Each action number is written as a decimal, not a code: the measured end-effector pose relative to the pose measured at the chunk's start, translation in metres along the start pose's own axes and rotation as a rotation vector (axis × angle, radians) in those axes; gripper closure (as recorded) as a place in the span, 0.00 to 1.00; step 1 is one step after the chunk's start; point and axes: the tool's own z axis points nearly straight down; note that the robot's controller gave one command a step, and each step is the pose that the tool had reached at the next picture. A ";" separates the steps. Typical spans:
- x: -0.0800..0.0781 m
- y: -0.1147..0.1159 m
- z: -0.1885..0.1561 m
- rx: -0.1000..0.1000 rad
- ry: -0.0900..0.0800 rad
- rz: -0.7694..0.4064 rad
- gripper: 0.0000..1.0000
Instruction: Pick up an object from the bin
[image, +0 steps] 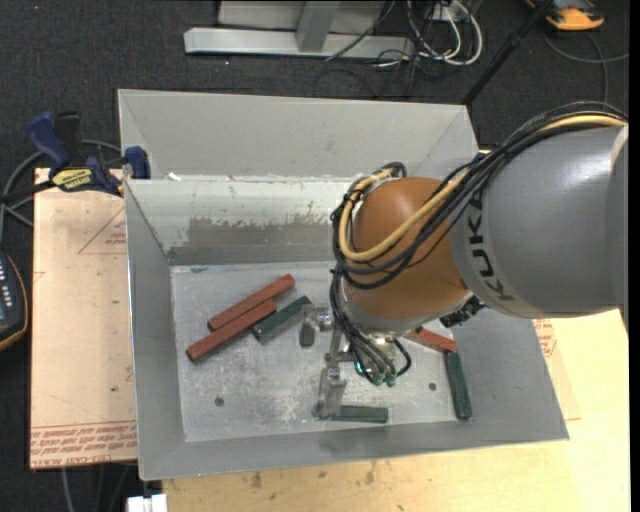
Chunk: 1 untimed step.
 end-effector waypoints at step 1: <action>-0.076 0.016 0.105 -0.001 -0.014 -0.042 0.00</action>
Offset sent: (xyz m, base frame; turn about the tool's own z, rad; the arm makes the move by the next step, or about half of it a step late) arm 0.0730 0.0152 -0.1031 -0.0430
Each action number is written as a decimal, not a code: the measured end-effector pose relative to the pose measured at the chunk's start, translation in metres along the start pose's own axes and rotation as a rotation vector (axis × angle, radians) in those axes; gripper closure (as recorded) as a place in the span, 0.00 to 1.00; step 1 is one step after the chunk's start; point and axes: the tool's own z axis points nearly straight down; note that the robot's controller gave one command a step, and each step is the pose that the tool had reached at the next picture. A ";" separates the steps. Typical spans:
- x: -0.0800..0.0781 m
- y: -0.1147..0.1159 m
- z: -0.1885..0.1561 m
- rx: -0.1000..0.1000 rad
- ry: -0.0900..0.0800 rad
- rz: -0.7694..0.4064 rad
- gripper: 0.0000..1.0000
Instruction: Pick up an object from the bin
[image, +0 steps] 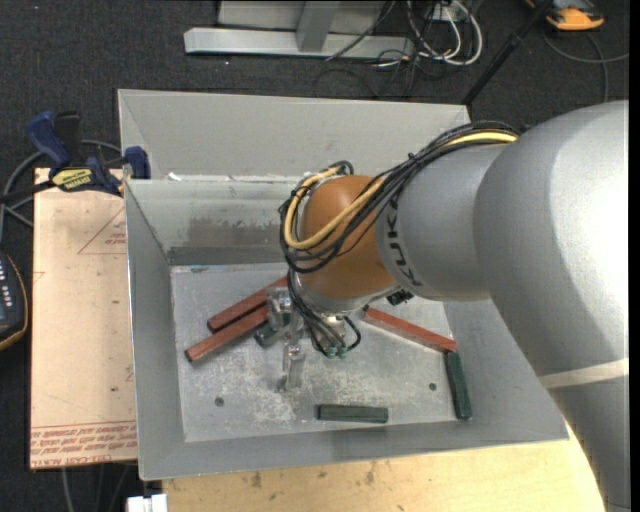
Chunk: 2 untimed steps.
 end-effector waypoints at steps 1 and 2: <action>-0.069 0.037 -0.003 0.001 0.002 0.298 0.00; -0.070 0.036 -0.005 0.000 -0.004 0.300 1.00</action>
Offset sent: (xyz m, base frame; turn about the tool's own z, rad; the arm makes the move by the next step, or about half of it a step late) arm 0.0656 0.0388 0.0026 0.3008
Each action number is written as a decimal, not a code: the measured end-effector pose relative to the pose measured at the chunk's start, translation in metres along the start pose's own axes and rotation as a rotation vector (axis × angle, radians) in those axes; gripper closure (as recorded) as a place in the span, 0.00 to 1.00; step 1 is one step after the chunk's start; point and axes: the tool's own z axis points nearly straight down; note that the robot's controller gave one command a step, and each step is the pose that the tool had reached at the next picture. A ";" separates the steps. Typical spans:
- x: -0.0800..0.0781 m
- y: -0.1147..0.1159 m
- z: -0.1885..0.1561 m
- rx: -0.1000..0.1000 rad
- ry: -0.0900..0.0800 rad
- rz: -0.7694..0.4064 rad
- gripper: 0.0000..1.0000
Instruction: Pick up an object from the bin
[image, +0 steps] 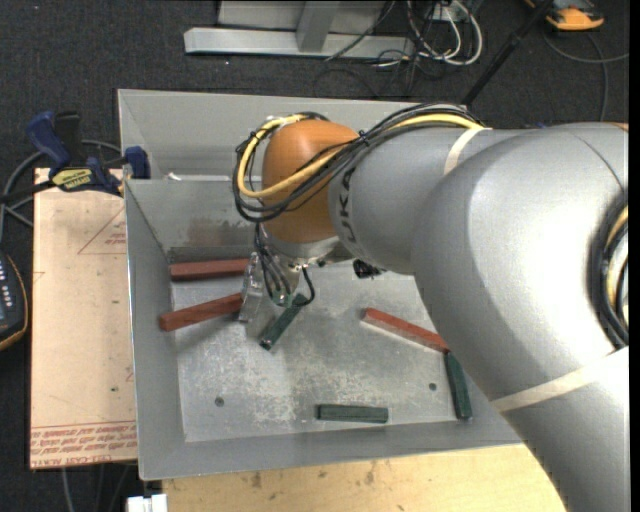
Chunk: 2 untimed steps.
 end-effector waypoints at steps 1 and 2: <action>0.002 -0.021 -0.121 -0.001 -0.002 -0.156 1.00; 0.004 -0.021 -0.116 0.001 0.006 -0.157 0.00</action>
Offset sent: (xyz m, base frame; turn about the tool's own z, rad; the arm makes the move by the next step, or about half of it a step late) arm -0.0106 -0.0200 0.1161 -0.1574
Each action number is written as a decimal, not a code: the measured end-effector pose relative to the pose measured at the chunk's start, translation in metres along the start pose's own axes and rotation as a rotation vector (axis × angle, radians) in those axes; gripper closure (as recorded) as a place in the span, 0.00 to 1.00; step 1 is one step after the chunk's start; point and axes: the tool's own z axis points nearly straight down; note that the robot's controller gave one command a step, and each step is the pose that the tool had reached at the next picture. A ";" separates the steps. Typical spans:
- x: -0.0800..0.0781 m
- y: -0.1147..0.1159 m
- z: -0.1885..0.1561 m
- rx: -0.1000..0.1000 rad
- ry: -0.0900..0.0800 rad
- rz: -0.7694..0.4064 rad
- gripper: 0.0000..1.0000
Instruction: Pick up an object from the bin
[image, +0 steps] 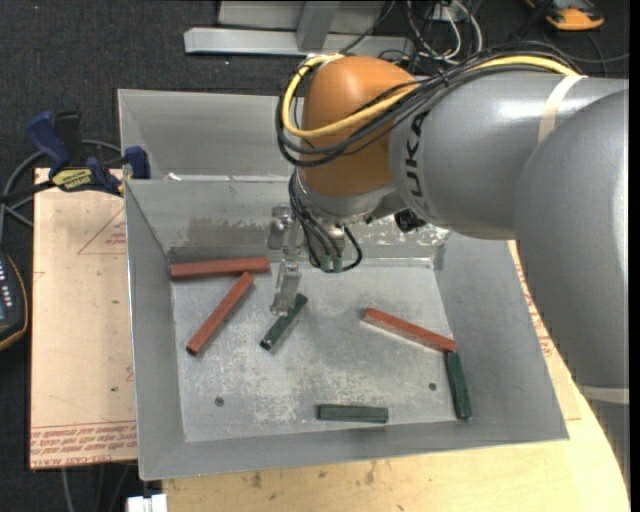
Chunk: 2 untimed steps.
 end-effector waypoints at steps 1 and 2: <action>0.009 -0.018 0.122 0.001 0.009 -0.124 0.00; -0.040 -0.101 0.119 0.003 -0.003 -0.007 0.00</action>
Offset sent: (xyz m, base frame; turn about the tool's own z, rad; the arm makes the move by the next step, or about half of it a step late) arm -0.0092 -0.0170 -0.1186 -0.1252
